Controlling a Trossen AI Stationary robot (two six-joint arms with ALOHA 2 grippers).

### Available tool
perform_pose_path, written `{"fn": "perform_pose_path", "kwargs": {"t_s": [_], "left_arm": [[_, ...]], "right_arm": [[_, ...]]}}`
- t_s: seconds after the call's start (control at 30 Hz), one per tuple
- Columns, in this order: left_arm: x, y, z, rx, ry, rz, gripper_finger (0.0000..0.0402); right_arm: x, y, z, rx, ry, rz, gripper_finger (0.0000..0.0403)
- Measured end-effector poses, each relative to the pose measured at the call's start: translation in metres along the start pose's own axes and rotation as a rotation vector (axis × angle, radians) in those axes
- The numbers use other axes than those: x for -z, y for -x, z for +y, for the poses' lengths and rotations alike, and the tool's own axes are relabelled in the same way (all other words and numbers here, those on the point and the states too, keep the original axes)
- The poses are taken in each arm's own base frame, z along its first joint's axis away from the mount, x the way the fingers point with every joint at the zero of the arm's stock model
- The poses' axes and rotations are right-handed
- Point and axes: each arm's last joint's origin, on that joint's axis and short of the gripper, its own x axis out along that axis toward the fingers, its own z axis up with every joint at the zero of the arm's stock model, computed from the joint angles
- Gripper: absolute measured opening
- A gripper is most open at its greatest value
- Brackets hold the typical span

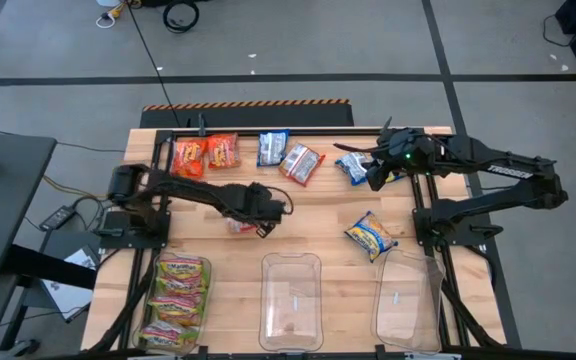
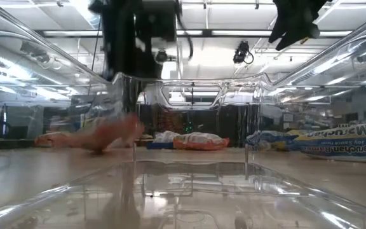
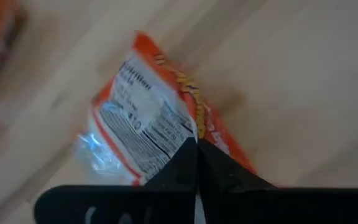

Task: Sort Maruchan noodles
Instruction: Put the orange noodle pack into the middle transparent bin

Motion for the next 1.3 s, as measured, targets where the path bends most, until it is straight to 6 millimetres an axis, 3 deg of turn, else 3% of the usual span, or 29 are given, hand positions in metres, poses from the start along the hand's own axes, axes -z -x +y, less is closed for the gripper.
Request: {"fn": "perform_pose_path", "kwargs": {"t_s": [0.27, 0.4, 0.53, 0.7, 0.93, 1.13, 1.3], "left_arm": [[-0.016, 0.098, 0.031, 0.27, -0.236, -0.242, 0.0006], [-0.006, 0.13, 0.042, 0.448, -0.407, -0.29, 0.0006], [0.007, 0.153, 0.052, 0.596, -0.452, -0.302, 0.0005], [0.02, 0.178, 0.052, 0.762, -0.475, -0.348, 0.0005], [0.036, 0.203, 0.029, 0.965, -0.526, -0.463, 0.0005], [0.05, 0.211, 0.006, 1.04, -0.583, -0.5, 0.0005], [0.062, 0.206, -0.023, 1.051, -0.652, -0.509, 0.0005]], "right_arm": [[0.002, -0.003, 0.008, -0.023, 0.049, 0.013, 0.022], [0.003, -0.003, 0.016, -0.061, 0.061, 0.008, 0.022], [0.005, -0.003, 0.029, -0.114, 0.064, -0.001, 0.022], [0.009, -0.003, 0.05, -0.204, 0.074, -0.016, 0.022], [0.023, 0.0, 0.091, -0.364, 0.098, -0.015, 0.022], [0.048, 0.006, 0.124, -0.451, 0.048, 0.05, 0.022], [0.073, 0.009, 0.155, -0.48, -0.05, 0.082, 0.022]]}}
